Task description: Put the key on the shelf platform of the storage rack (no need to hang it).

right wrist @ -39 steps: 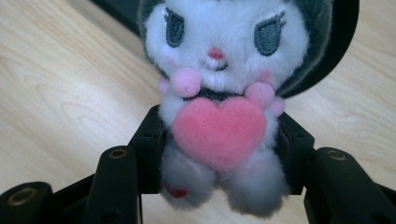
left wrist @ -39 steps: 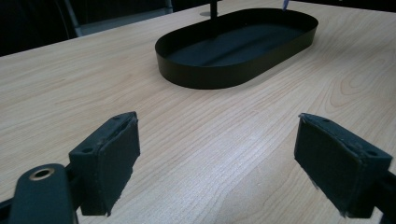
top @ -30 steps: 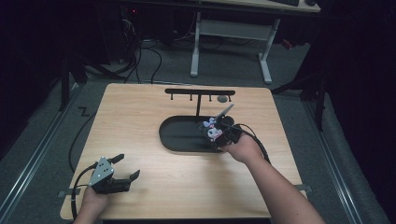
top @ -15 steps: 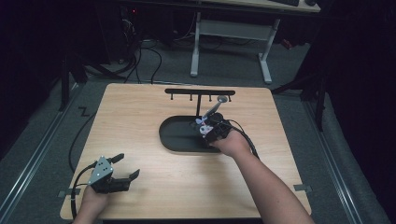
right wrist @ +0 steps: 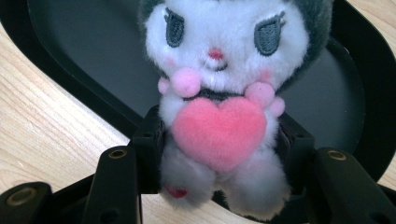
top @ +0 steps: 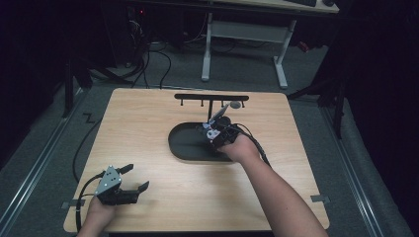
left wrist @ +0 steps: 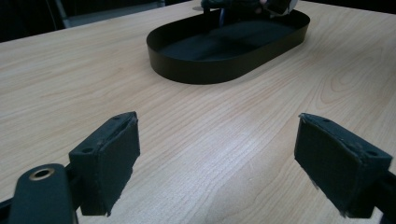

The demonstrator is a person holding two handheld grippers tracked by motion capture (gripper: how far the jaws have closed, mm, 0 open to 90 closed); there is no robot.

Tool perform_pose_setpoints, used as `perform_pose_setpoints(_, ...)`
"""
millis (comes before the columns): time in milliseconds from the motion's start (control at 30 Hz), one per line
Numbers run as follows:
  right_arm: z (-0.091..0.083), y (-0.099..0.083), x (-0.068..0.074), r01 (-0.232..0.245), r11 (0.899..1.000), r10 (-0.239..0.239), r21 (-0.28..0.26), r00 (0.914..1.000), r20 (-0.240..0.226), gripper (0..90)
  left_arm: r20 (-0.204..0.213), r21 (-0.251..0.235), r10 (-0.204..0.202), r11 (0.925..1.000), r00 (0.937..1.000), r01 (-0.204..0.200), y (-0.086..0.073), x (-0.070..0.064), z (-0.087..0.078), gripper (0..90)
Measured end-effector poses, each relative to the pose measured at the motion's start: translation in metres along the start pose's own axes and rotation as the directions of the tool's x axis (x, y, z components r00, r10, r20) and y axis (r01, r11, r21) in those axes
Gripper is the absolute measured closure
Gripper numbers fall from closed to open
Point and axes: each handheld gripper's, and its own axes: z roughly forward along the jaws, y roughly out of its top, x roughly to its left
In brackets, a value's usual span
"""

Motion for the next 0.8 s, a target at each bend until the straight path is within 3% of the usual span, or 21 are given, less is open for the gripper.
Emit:
perform_pose_setpoints(167,0.004,0.003,-0.001,0.018,1.0,-0.018,-0.004,0.9998,-0.004,47.6,-0.002,-0.006,-0.002,1.0,1.0,0.002,0.0,0.0,-0.001,14.7)
perform_pose_setpoints(200,0.006,0.004,0.0,0.032,0.999,-0.032,0.0,0.9993,0.02,47.6,-0.004,-0.007,0.0,1.0,1.0,0.0,0.0,0.0,-0.002,14.7)
perform_pose_setpoints(533,0.011,0.009,0.001,0.038,0.999,-0.038,0.001,0.9992,0.015,47.6,-0.01,-0.008,-0.002,1.0,0.9999,0.002,0.0,0.002,-0.002,14.7)
perform_pose_setpoints(633,0.02,0.005,-0.002,0.036,0.999,-0.036,0.034,0.9993,0.013,47.6,-0.011,-0.009,-0.001,1.0,0.9999,0.001,0.0,0.002,-0.002,14.7)
perform_pose_setpoints(667,0.021,0.003,0.0,0.007,0.999,-0.008,0.053,0.9999,0.014,47.6,-0.012,-0.008,0.0,1.0,0.9999,0.0,0.001,0.002,-0.002,14.7)
perform_pose_setpoints(733,0.026,-0.002,-0.004,0.031,0.998,-0.031,0.06,0.9995,0.007,47.5,-0.01,-0.008,0.0,1.0,0.9999,0.0,0.001,0.002,-0.002,14.7)
perform_pose_setpoints(800,0.029,-0.006,-0.007,0.02,0.997,-0.02,0.071,0.9998,0.007,47.3,-0.008,-0.006,0.0,1.0,1.0,-0.001,0.001,0.001,-0.001,14.7)
